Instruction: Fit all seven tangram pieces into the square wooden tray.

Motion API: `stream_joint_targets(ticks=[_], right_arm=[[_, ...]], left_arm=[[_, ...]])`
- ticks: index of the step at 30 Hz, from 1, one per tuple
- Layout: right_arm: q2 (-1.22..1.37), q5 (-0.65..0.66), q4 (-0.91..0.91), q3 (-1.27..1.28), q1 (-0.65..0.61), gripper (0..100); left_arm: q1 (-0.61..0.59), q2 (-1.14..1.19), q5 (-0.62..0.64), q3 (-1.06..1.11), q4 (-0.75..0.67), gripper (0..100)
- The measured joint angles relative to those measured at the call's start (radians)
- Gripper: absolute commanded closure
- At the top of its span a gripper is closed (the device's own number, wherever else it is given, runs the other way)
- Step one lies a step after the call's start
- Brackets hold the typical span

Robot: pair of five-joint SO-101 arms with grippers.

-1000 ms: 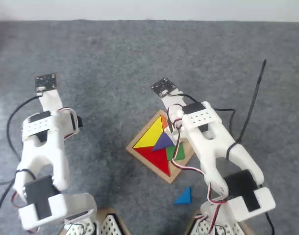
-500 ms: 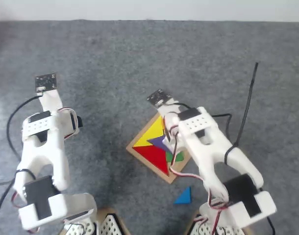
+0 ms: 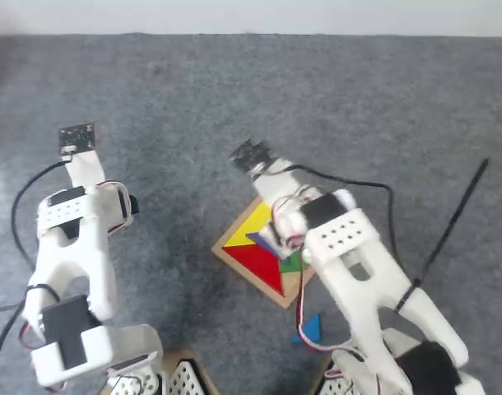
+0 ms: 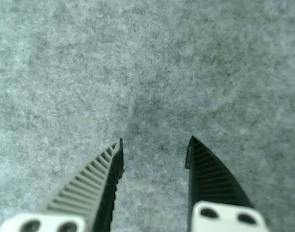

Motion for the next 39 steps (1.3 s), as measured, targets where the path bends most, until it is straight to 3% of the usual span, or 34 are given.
stream_joint_targets(ticks=[10, 30, 39], right_arm=[[0.176, 0.000, -0.101, 0.006, -0.152, 85.8], [0.192, 0.037, -0.236, 0.006, -0.152, 85.3], [0.367, 0.064, -0.241, -0.071, -0.140, 85.3]], left_arm=[[0.000, 0.000, 0.000, 0.000, 0.000, 79], [0.000, 0.000, 0.000, 0.000, 0.000, 79], [0.000, 0.000, 0.000, 0.000, 0.000, 79]])
